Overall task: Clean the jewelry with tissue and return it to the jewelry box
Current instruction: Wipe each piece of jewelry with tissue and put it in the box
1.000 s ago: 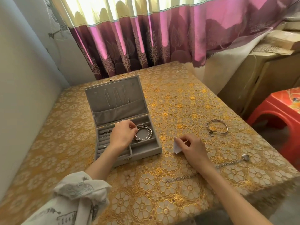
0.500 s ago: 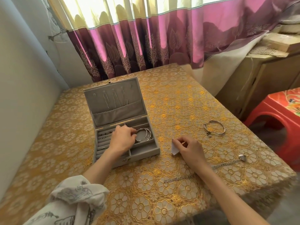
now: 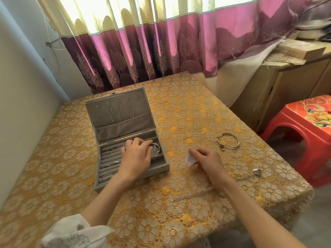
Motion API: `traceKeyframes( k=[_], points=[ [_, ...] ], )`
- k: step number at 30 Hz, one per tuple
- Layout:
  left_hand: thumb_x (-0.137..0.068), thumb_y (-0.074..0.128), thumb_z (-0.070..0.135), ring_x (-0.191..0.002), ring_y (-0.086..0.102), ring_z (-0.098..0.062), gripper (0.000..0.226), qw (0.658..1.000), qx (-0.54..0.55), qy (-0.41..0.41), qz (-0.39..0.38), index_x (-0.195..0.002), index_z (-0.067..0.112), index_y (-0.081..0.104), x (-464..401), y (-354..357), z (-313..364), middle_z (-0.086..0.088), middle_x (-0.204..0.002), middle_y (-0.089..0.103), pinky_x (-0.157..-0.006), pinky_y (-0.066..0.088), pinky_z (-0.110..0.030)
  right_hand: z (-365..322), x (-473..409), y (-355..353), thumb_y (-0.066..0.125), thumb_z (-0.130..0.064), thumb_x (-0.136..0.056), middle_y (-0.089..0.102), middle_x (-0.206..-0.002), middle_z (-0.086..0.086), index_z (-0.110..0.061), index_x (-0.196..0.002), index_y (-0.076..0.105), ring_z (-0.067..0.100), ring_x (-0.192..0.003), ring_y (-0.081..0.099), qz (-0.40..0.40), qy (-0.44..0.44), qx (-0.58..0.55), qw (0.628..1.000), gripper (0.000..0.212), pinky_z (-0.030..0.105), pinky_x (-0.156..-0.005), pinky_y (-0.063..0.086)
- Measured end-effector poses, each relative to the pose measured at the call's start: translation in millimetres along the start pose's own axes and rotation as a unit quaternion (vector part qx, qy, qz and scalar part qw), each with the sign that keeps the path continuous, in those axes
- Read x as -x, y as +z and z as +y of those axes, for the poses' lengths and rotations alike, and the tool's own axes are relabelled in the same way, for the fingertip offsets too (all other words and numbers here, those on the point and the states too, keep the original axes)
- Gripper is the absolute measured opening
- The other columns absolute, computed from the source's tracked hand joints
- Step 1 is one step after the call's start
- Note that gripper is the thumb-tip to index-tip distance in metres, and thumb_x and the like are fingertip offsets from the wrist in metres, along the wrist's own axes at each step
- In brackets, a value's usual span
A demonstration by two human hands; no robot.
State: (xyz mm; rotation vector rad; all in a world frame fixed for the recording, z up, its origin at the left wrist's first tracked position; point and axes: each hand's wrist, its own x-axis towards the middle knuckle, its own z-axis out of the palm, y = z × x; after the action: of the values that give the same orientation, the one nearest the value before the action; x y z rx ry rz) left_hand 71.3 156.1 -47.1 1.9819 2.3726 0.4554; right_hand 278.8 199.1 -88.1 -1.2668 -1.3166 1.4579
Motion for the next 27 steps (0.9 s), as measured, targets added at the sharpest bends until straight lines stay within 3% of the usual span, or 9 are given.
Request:
traceKeyframes(
  k=[4, 9, 11, 13, 15, 18, 20, 24, 27],
  points=[
    [-0.093, 0.050, 0.022, -0.106, 0.044, -0.019, 0.029, 0.990, 0.079, 0.103, 0.052, -0.121, 0.018, 0.059, 20, 12, 37, -0.001, -0.111, 0.056, -0.090, 0.037, -0.033, -1, 4, -15, 0.058, -0.023, -0.089, 0.058, -0.079, 0.004, -0.007, -0.091, 0.067, 0.012, -0.057, 0.049, 0.003, 0.026, -0.098, 0.995, 0.018, 0.026, -0.051, 0.041],
    [-0.095, 0.048, 0.019, -0.113, 0.046, -0.015, 0.034, 0.975, 0.114, 0.190, 0.019, -0.128, 0.015, 0.052, 34, 31, 77, -0.002, -0.121, 0.050, -0.099, 0.039, -0.025, -15, -1, -52, 0.057, -0.017, -0.089, 0.058, -0.087, 0.006, -0.007, -0.091, 0.064, 0.015, -0.076, 0.051, 0.035, 0.007, -0.153, 0.988, 0.013, 0.021, -0.057, 0.044],
    [-0.096, 0.045, 0.021, -0.119, 0.044, -0.017, 0.037, 0.973, 0.103, 0.208, -0.015, -0.133, 0.016, 0.047, 36, 40, 87, -0.003, -0.129, 0.046, -0.103, 0.038, -0.029, -18, -4, -71, 0.058, -0.016, -0.089, 0.060, -0.088, 0.006, -0.010, -0.090, 0.065, 0.015, -0.075, 0.053, 0.066, -0.022, -0.080, 0.994, 0.009, 0.019, -0.054, 0.043],
    [-0.097, 0.041, 0.026, -0.128, 0.037, -0.020, 0.040, 0.973, 0.074, 0.213, -0.046, -0.137, 0.017, 0.041, 36, 49, 93, -0.004, -0.139, 0.039, -0.108, 0.032, -0.033, -17, -8, -87, 0.057, -0.016, -0.090, 0.064, -0.088, 0.006, -0.015, -0.094, 0.066, 0.012, -0.069, 0.054, 0.101, -0.048, 0.070, 0.991, 0.010, 0.016, -0.051, 0.041],
    [-0.098, 0.037, 0.031, -0.134, 0.029, -0.022, 0.044, 0.974, 0.041, 0.211, -0.065, -0.140, 0.019, 0.036, 35, 56, 94, -0.004, -0.145, 0.032, -0.112, 0.024, -0.034, -12, -15, -100, 0.051, -0.018, -0.093, 0.066, -0.089, 0.006, -0.017, -0.103, 0.066, 0.011, -0.063, 0.053, 0.128, -0.074, 0.256, 0.955, 0.019, 0.020, -0.053, 0.040],
    [-0.099, 0.033, 0.036, -0.138, 0.019, -0.019, 0.047, 0.976, 0.004, 0.202, -0.085, -0.143, 0.021, 0.029, 37, 63, 90, -0.002, -0.150, 0.023, -0.114, 0.012, -0.031, -6, -23, -110, 0.044, -0.020, -0.094, 0.061, -0.109, 0.007, -0.016, -0.114, 0.063, 0.021, -0.094, 0.056, 0.115, -0.086, 0.427, 0.893, 0.028, 0.030, -0.079, 0.044],
    [-0.099, 0.030, 0.037, -0.140, 0.014, -0.017, 0.048, 0.976, 0.003, 0.197, -0.091, -0.145, 0.023, 0.025, 39, 65, 89, 0.000, -0.151, 0.019, -0.115, 0.009, -0.031, -1, -24, -109, 0.045, -0.024, -0.095, 0.057, -0.107, 0.007, -0.017, -0.112, 0.064, 0.022, -0.095, 0.052, 0.084, -0.078, 0.488, 0.865, 0.027, 0.028, -0.077, 0.040],
    [-0.099, 0.030, 0.037, -0.140, 0.009, -0.014, 0.048, 0.977, 0.041, 0.177, -0.111, -0.145, 0.025, 0.023, 39, 66, 87, 0.005, -0.152, 0.016, -0.116, 0.007, -0.029, 1, -21, -104, 0.049, -0.024, -0.093, 0.059, -0.099, 0.003, -0.013, -0.101, 0.065, 0.021, -0.089, 0.056, 0.119, -0.132, 0.536, 0.825, 0.021, 0.025, -0.068, 0.036],
    [-0.098, 0.033, 0.036, -0.139, 0.010, -0.012, 0.047, 0.976, 0.069, 0.166, -0.121, -0.144, 0.026, 0.025, 40, 66, 87, 0.006, -0.151, 0.017, -0.114, 0.007, -0.028, 1, -17, -98, 0.048, -0.024, -0.093, 0.059, -0.100, 0.001, -0.012, -0.100, 0.065, 0.019, -0.089, 0.056, 0.120, -0.134, 0.537, 0.825, 0.022, 0.026, -0.069, 0.040]
  ],
)
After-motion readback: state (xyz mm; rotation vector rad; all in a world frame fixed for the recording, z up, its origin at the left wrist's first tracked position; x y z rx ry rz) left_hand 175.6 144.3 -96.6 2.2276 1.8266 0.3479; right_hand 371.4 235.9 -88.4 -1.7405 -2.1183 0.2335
